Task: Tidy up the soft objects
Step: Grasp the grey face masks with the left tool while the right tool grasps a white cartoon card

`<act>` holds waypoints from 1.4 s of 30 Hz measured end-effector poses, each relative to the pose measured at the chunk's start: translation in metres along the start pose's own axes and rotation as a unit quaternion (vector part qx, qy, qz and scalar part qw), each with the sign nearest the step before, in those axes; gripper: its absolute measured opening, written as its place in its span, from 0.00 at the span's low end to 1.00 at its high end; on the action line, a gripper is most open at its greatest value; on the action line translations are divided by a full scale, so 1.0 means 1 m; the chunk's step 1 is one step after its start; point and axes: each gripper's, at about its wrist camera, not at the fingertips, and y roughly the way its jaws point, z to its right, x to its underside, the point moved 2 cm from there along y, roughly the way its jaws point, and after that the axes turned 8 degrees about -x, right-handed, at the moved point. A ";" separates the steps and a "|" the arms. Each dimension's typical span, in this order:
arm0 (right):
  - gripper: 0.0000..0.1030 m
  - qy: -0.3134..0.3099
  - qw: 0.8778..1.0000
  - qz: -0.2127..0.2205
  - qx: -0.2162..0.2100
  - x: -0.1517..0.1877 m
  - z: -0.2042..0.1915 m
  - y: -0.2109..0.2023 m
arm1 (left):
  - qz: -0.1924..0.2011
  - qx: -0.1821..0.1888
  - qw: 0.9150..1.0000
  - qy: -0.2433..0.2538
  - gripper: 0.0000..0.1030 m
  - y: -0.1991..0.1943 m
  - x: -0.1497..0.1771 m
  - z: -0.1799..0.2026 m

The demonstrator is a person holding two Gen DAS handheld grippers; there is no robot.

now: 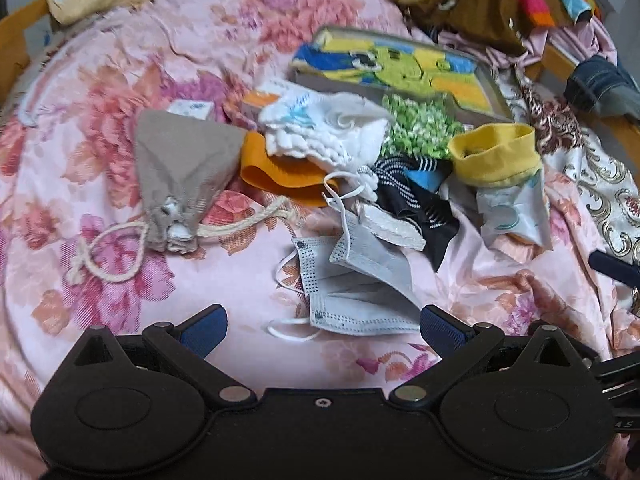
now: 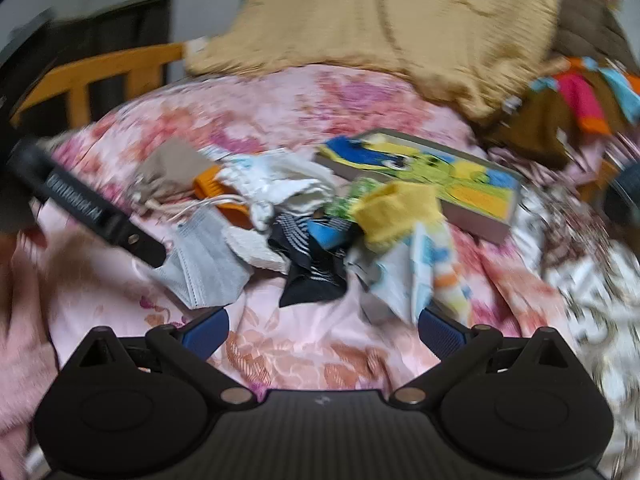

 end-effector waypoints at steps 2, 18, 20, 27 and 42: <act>1.00 -0.034 0.999 0.002 -0.005 -0.004 -0.002 0.008 | -0.014 0.013 1.000 -0.005 0.99 0.010 -0.005 -0.001; 0.69 -0.236 0.969 0.004 -0.066 -0.014 -0.015 0.081 | -0.088 0.123 0.975 -0.160 0.80 0.064 -0.011 -0.031; 0.62 -0.261 0.963 0.007 -0.064 -0.012 -0.022 0.087 | -0.088 0.132 0.974 -0.162 0.74 0.065 -0.012 -0.029; 0.41 -0.314 0.948 0.018 -0.052 -0.008 -0.038 0.105 | -0.080 0.158 0.967 -0.181 0.42 0.067 -0.013 -0.030; 0.13 -0.352 0.935 0.025 -0.034 -0.008 -0.057 0.120 | -0.045 0.164 0.973 -0.158 0.11 0.062 -0.015 -0.028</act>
